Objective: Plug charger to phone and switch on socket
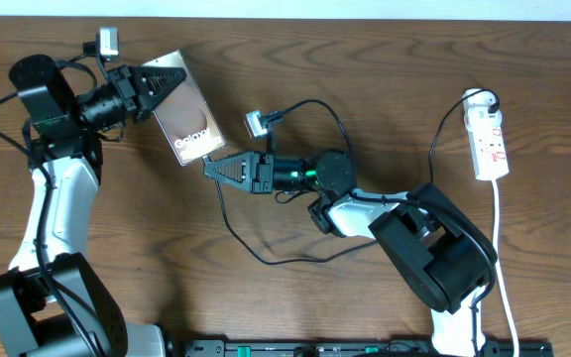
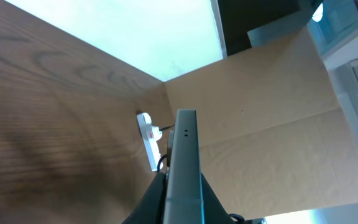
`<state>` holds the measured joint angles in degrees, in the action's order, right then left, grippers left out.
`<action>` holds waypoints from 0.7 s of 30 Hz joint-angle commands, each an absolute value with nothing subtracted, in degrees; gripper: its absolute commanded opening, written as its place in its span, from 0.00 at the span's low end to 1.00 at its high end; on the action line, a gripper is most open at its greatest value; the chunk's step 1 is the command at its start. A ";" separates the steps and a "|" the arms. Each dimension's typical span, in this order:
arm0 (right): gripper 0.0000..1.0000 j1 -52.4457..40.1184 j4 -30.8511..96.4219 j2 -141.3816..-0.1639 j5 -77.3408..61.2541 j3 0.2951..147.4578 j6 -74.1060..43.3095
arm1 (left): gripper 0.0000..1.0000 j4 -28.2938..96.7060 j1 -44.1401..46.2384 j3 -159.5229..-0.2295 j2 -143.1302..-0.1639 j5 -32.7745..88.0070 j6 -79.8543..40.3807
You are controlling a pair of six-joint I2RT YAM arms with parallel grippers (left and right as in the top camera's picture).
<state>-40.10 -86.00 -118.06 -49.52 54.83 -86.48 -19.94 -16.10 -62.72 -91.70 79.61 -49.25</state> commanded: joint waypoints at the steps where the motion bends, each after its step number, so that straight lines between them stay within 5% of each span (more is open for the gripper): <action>1: 0.23 -39.75 -86.06 -118.30 -42.24 55.40 -85.21 | 0.08 -19.84 -15.09 -63.99 -90.61 84.55 -48.77; 5: 0.97 -39.75 -86.04 -118.30 -43.53 55.40 -85.21 | 0.07 -19.84 -16.12 -63.99 -90.61 83.74 -48.69; 16: 0.99 -36.07 -79.92 -118.30 -52.45 55.40 -77.41 | 0.07 -19.33 -27.18 -63.99 -90.61 88.36 -49.36; 21: 0.99 -32.32 -59.44 -118.28 -51.42 55.59 -68.62 | 0.07 -19.33 -32.53 -63.99 -90.61 88.58 -51.35</action>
